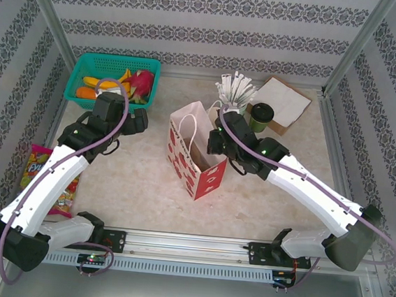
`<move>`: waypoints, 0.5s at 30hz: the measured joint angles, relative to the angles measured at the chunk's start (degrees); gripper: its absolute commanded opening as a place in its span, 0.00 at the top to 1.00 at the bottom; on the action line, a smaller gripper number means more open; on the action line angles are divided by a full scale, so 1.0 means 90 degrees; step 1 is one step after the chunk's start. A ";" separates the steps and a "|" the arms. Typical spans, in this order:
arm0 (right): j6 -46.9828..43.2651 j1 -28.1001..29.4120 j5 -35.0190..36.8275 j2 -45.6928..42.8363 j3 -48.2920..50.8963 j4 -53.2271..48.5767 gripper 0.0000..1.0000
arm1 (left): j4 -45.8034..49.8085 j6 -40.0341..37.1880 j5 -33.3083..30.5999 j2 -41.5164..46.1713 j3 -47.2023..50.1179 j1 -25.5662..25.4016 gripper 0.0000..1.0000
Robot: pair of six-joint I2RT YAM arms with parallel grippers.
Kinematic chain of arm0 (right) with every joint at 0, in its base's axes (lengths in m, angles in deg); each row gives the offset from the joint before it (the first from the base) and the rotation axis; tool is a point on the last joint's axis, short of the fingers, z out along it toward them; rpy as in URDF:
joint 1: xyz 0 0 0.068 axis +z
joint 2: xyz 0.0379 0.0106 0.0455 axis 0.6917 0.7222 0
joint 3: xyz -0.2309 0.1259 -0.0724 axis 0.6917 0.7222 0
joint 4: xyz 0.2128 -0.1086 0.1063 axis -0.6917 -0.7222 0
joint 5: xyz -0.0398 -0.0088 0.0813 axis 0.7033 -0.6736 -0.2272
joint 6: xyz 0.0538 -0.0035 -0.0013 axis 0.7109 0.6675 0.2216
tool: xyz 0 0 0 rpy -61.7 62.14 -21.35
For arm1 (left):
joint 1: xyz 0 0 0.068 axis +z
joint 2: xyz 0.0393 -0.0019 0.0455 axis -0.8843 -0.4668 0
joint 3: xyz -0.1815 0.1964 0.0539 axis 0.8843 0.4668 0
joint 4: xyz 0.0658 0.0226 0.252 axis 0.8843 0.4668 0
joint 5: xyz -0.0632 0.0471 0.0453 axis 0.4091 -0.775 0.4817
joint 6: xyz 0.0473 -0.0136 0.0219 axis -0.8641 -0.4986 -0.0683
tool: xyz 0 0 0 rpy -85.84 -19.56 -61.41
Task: Pack the takeout coffee
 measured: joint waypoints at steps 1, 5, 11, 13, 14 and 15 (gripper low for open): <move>0.0061 0.0056 0.0063 0.0000 0.0017 0.0032 1.00 | -0.0002 0.0002 0.0039 -0.0015 0.0000 0.0000 0.00; 0.0257 0.0202 0.0350 0.0000 0.0019 0.0061 1.00 | -0.0002 0.0024 0.0129 -0.0075 0.0000 0.0000 0.00; 0.0325 0.0279 0.0534 0.0007 0.0019 0.0134 0.97 | -0.0007 0.0080 0.0180 -0.0168 0.0000 0.0000 0.00; 0.0299 0.0279 0.0532 0.0015 0.0019 0.0141 0.96 | -0.0007 0.0097 0.0180 -0.0182 0.0000 0.0000 0.00; 0.0272 0.0279 0.0532 0.0015 0.0019 0.0148 0.96 | -0.0007 0.0097 0.0180 -0.0182 0.0000 0.0000 0.00; 0.0250 0.0279 0.0529 0.0015 0.0019 0.0153 0.96 | -0.0007 0.0097 0.0180 -0.0182 0.0000 0.0000 0.00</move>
